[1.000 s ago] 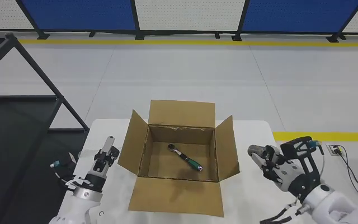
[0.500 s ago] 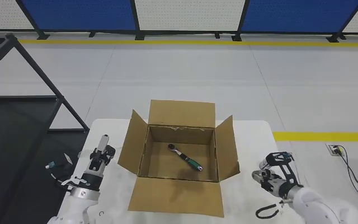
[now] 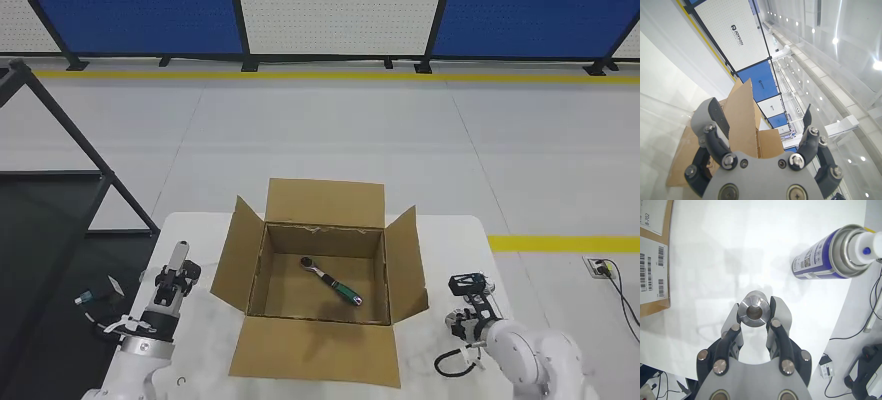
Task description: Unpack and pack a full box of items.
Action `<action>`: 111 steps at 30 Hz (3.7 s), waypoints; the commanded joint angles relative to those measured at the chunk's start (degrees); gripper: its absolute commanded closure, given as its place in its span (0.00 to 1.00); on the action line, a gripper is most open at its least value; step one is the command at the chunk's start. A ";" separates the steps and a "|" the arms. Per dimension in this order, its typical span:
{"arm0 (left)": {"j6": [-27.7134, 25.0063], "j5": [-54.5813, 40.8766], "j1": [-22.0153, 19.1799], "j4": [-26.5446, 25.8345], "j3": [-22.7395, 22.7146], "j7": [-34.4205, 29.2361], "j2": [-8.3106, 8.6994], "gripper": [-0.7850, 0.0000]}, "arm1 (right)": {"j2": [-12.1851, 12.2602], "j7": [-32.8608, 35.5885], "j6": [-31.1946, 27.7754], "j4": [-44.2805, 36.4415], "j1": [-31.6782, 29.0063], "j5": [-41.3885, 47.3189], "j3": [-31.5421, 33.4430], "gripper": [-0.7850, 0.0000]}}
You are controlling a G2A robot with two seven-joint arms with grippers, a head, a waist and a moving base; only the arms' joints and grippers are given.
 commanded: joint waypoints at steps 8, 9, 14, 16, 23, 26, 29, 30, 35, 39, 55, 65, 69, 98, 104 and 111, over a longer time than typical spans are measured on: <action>-0.32 -0.49 0.50 -0.12 -0.60 -0.02 0.05 0.00 | 0.16 0.19 1.13 2.45 1.11 -0.73 -2.01 0.86; -0.39 -0.53 0.56 -0.15 -0.66 0.05 0.05 0.00 | 0.18 0.26 1.10 2.70 1.18 -0.62 -2.19 0.81; -0.55 -0.60 0.78 -0.37 -0.86 0.00 0.07 0.00 | 0.31 0.39 1.32 2.92 1.32 -0.16 -2.66 0.63; -0.54 -0.63 0.85 -0.45 -0.91 -0.03 0.08 0.00 | 0.39 0.52 1.40 2.57 1.23 0.03 -2.68 0.59; -0.73 -0.84 1.14 -0.74 -1.12 -0.12 0.11 0.00 | 0.79 0.60 2.12 -0.84 0.15 0.56 -1.51 0.53; -0.76 -0.92 1.33 -0.89 -1.29 -0.19 0.13 0.00 | 1.05 -0.73 2.97 -5.49 -0.89 1.91 0.85 0.53; -0.75 -1.03 1.44 -1.01 -1.44 -0.14 0.14 0.00 | 1.27 -3.69 3.87 -13.64 -2.35 5.14 4.42 0.53; -0.83 -1.01 1.47 -1.04 -1.44 -0.17 0.15 0.00 | 1.32 -4.76 4.10 -16.31 -3.04 6.65 5.61 0.53; -1.22 -1.41 1.97 -1.52 -1.86 -0.03 0.16 0.00 | 1.49 -10.73 0.24 -28.25 -5.62 16.77 9.31 0.00; -1.90 -2.48 3.05 -1.71 -3.30 0.57 0.18 0.00 | 1.77 -12.22 -5.02 -32.93 -4.83 20.93 7.06 0.00; -4.23 -7.89 7.70 -2.16 -10.98 3.56 0.19 0.00 | -0.10 -5.75 -0.61 -12.73 23.90 15.19 -24.61 0.00; -4.45 -9.09 8.12 -2.17 -12.29 2.27 0.25 0.00 | -3.22 -5.71 4.55 8.28 35.08 17.88 -35.37 0.00; -4.34 -8.83 8.13 -2.03 -12.49 1.81 0.29 0.00 | -3.25 -5.82 4.61 8.49 35.06 18.24 -35.29 0.00; -3.43 -9.03 7.75 -1.44 -11.72 2.28 0.22 0.00 | -13.60 -0.87 -3.82 47.21 52.48 24.14 -55.38 0.00; -3.25 -8.57 7.22 -1.71 -10.96 2.42 0.18 0.00 | -17.81 -5.11 -3.35 55.07 53.85 24.37 -59.72 0.00; -3.19 -8.42 7.10 -1.58 -10.75 2.55 0.15 0.00 | -22.25 -11.57 -2.30 63.88 55.20 24.29 -62.36 0.10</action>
